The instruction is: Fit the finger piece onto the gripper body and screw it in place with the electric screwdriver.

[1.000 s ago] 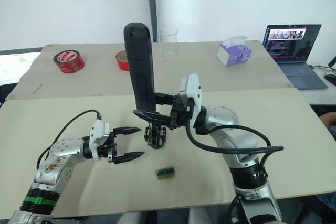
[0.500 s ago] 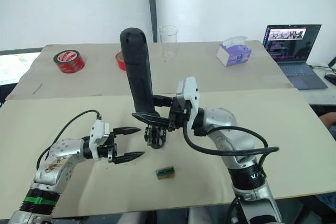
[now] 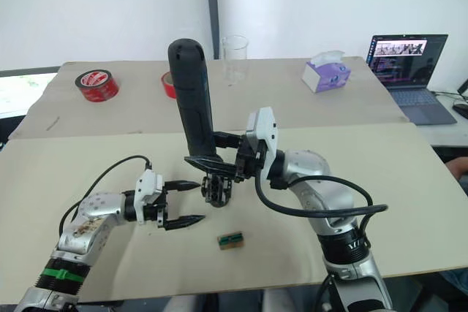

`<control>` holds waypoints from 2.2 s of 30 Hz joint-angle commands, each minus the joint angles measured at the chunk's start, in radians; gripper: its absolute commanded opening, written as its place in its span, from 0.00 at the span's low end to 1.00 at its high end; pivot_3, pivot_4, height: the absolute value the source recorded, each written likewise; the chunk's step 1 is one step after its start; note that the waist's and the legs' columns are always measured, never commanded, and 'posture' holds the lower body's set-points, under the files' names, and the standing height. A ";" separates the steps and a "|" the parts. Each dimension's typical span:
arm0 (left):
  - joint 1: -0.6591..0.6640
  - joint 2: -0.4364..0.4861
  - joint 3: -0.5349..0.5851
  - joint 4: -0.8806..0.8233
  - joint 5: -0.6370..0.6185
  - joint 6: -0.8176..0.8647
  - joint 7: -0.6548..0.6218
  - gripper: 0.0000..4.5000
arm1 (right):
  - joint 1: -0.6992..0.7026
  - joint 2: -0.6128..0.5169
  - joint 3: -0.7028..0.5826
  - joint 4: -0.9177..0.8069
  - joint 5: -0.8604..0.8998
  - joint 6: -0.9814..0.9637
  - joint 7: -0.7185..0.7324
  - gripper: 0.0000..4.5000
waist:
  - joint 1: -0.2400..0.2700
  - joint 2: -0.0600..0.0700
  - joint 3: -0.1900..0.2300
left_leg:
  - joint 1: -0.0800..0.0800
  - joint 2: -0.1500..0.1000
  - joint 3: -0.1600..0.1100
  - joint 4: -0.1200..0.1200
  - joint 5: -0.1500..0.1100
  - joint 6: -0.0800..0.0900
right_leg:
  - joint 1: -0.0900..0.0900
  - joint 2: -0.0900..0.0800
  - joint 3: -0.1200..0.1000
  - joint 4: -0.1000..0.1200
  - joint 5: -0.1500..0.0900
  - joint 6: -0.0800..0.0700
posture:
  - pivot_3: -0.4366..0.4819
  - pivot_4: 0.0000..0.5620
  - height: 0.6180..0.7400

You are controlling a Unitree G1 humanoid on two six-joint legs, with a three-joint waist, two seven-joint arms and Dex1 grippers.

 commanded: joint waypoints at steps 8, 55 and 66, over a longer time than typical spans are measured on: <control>-0.094 -0.050 -0.047 0.122 0.033 -0.080 -0.050 1.00 | -0.010 -0.008 -0.017 -0.032 0.009 -0.034 0.006 0.43 | 0.000 0.000 0.000 | 0.000 0.000 0.000 0.003 0.000 0.000 | 0.001 0.000 0.000 0.001 0.000 0.000 | 0.48 0.27 1.00; -0.194 -0.156 -0.081 0.358 0.140 -0.199 -0.030 0.51 | 0.027 -0.023 0.020 -0.039 -0.029 -0.045 -0.008 0.43 | 0.003 0.000 0.000 | 0.000 0.000 -0.002 0.005 0.000 0.000 | 0.003 0.001 0.000 0.001 0.001 0.002 | 0.48 0.27 1.00; -0.191 -0.153 -0.089 0.352 0.132 -0.137 -0.037 0.51 | 0.018 -0.040 0.060 0.008 -0.074 -0.014 -0.016 0.43 | 0.003 0.000 -0.001 | 0.001 0.000 -0.002 0.005 0.000 0.000 | 0.004 0.001 0.000 0.001 0.001 0.002 | 0.48 0.27 1.00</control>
